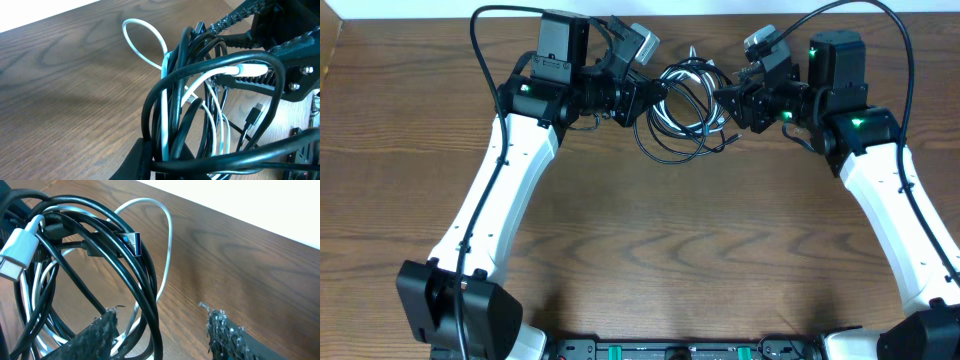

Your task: Untangle cables

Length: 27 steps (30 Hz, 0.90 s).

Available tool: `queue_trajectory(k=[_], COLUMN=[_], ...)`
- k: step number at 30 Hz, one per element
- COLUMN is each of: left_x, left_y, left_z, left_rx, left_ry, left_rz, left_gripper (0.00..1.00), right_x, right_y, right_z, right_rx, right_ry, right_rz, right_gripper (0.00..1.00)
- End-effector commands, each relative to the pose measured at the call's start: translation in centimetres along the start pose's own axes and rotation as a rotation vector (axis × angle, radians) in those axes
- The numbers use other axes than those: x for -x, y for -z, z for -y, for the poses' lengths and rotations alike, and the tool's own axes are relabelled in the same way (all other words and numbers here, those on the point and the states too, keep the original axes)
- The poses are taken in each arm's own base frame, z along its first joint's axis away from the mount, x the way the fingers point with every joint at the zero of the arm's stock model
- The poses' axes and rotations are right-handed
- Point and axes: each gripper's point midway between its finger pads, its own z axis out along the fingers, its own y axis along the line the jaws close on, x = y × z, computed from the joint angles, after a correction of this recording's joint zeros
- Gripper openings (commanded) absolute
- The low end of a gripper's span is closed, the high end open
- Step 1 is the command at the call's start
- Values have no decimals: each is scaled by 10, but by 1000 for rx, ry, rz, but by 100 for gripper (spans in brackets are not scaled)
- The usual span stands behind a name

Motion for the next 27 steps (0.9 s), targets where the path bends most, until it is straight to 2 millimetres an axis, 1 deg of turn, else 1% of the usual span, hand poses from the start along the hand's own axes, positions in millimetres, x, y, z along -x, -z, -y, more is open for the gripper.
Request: queue_trajectory(k=[1,3,5,7,11,13,15,23,25,27], left_x=[7,8,8,8,8,8,8,8,7,5], left_y=[3,3,3,3,3,3,3,3,3,3], left_z=[0,4,7,6,6,6,6,6,3,-5], left_rx=[-2,-25,-39,-38,-38,-38,-38,-38,-20,30], left_ry=[-5,-5,-5,-5,-5,-5,-5,-5,-4,-1], left_rz=[16,20,21,21,21,21,21,21,18,8], left_gripper=[7,8,8,8,8,7,8,7,8,17], right_x=[17,17,17,17,16,15,15,15,12,14], right_y=[11,11,11,11,11,11,11,11,11,14], right_z=[-8,-8,-8,-8,-8,-8,-8,-6,3,4], right_rx=[8,7,8,7,8,8,8,-6,-57,-76], right_ry=[27,27,27,28,30,34,35,34,25,30], right_rz=[41,40,40,41,37,35,35,32,20,26], right_gripper=[56,54,47,45,25,21,2,1,1,1])
